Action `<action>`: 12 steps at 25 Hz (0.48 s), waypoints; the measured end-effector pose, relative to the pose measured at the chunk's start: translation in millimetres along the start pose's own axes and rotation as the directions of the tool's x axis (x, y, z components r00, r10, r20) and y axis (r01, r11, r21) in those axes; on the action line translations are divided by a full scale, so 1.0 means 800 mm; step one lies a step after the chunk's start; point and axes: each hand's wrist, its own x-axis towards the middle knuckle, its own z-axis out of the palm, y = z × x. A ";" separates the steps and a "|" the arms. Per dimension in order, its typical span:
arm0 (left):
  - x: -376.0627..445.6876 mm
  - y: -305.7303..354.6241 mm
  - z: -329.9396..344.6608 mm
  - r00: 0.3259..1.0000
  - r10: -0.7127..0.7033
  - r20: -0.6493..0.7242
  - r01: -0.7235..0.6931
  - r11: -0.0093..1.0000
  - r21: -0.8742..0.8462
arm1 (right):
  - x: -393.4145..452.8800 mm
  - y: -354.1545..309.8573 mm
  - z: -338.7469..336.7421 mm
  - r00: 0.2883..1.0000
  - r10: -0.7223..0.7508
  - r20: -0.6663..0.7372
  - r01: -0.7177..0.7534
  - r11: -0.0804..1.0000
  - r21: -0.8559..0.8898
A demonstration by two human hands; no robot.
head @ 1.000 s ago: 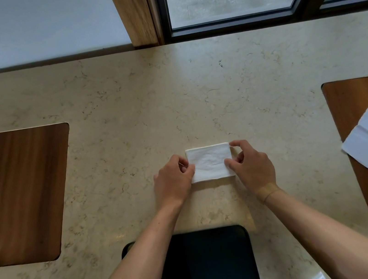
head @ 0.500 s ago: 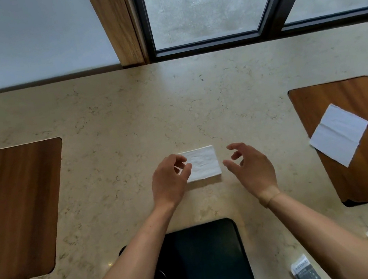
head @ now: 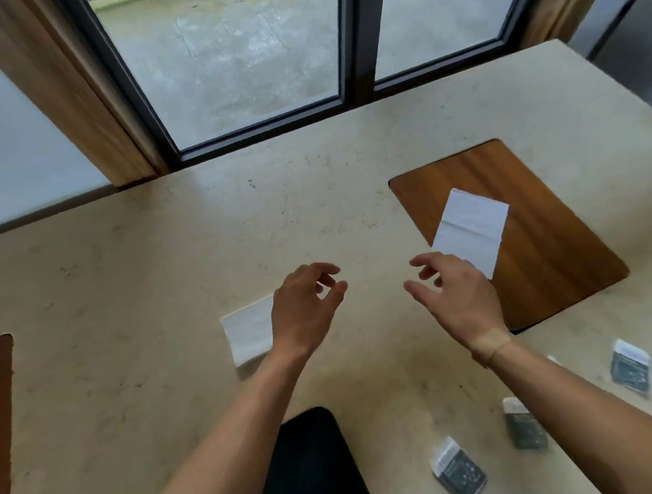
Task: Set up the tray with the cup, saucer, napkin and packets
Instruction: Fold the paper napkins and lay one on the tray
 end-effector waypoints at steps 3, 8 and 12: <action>0.021 0.036 0.045 0.998 0.044 0.035 -0.045 0.999 0.008 | 0.014 0.049 -0.033 0.998 0.032 -0.052 -0.031 0.999 0.008; 0.059 0.082 0.113 0.993 0.080 0.086 -0.084 0.995 0.048 | 0.043 0.120 -0.071 0.993 0.107 -0.058 -0.107 0.994 0.002; 0.093 0.106 0.155 0.988 0.115 0.108 -0.126 0.986 0.109 | 0.070 0.161 -0.085 0.987 0.146 -0.061 -0.146 0.989 0.005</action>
